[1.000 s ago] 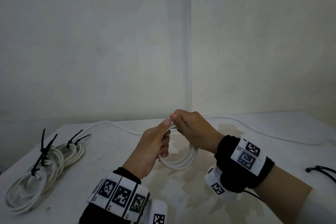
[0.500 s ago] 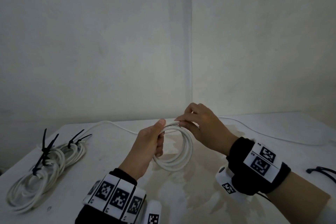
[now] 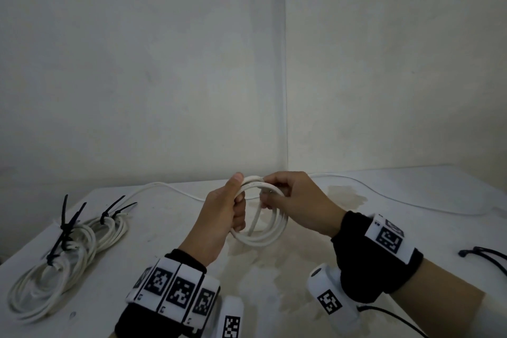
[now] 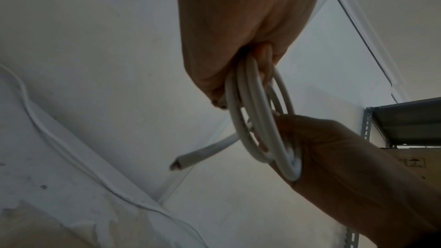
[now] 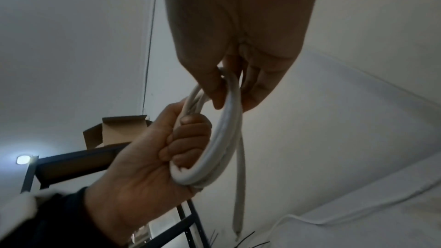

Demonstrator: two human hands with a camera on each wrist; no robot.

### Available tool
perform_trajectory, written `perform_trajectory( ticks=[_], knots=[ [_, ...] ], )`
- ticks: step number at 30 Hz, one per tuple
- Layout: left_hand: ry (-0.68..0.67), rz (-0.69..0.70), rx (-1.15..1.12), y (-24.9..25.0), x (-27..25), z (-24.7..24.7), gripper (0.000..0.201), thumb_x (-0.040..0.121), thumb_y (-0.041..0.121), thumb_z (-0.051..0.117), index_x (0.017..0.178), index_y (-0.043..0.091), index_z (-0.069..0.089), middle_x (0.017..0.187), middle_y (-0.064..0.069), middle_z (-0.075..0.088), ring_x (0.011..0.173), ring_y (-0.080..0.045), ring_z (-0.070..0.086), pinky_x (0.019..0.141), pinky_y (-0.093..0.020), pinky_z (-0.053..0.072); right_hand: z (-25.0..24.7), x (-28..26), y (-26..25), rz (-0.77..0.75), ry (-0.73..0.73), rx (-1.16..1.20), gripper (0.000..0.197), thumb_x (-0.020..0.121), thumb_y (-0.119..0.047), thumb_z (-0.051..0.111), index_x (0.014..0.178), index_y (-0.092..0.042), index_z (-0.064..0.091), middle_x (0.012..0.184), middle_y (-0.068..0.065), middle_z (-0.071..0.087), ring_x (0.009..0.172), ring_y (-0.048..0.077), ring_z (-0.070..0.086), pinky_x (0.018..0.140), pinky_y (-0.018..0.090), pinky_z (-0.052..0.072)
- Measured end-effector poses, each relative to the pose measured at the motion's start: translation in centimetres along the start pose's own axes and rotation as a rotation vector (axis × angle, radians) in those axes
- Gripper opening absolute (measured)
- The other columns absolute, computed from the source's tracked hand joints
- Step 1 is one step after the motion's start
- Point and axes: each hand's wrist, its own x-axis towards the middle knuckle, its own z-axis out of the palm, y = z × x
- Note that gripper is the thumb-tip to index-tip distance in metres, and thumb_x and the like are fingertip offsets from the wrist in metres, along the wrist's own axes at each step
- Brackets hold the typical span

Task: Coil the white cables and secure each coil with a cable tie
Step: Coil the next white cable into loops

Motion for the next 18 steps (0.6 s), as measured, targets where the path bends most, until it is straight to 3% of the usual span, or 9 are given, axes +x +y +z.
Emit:
perform_trajectory(
  ticks=[2,6,9,13,18],
  knots=[
    [0.004,0.007,0.013,0.09,0.15,-0.03,0.044,0.095,0.035,0.039,0.057,0.015,0.032,0.042,0.007,0.023,0.037,-0.008,0.02,0.046,-0.024,0.023,0.17,-0.05,0.03,0.006,0.018,0.064,0.01,0.086,-0.005,0.062,0.084,-0.014,0.065,0.069,0.001,0.065,0.066,0.009,0.063,0.075,0.03,0.053],
    [0.013,0.024,0.068,0.18,0.45,-0.07,0.045,0.095,0.036,0.041,0.056,0.015,0.035,0.042,0.007,0.025,0.037,-0.008,0.021,0.045,-0.022,0.024,0.0,-0.05,0.18,-0.003,0.012,0.074,0.006,0.088,-0.009,0.06,0.091,-0.007,0.065,0.073,0.003,0.065,0.066,0.004,0.058,0.063,0.013,0.044],
    [0.012,0.029,0.063,0.0,0.48,0.01,0.046,0.095,0.037,0.041,0.055,0.015,0.035,0.042,0.007,0.025,0.037,-0.008,0.021,0.044,-0.021,0.024,0.16,-0.27,0.03,0.018,0.017,0.22,0.007,0.089,-0.001,0.056,0.093,0.0,0.061,0.073,0.01,0.066,0.065,0.011,0.066,0.061,0.017,0.049],
    [0.025,0.026,0.092,-0.39,0.55,0.11,0.047,0.095,0.038,0.04,0.055,0.015,0.036,0.042,0.007,0.027,0.037,-0.009,0.023,0.04,-0.018,0.026,0.38,-0.53,0.16,0.08,0.055,0.413,0.01,0.087,0.004,0.055,0.09,-0.002,0.062,0.071,0.009,0.064,0.061,0.014,0.068,0.06,0.019,0.053],
    [0.072,0.069,0.139,-0.77,0.68,-0.1,0.047,0.096,0.036,0.039,0.055,0.013,0.035,0.038,0.008,0.029,0.036,-0.008,0.025,0.041,-0.02,0.026,0.42,-0.8,0.12,0.173,-0.069,0.534,0.009,0.088,-0.002,0.053,0.089,-0.005,0.062,0.065,0.005,0.065,0.058,0.014,0.066,0.06,0.021,0.053]
  ],
)
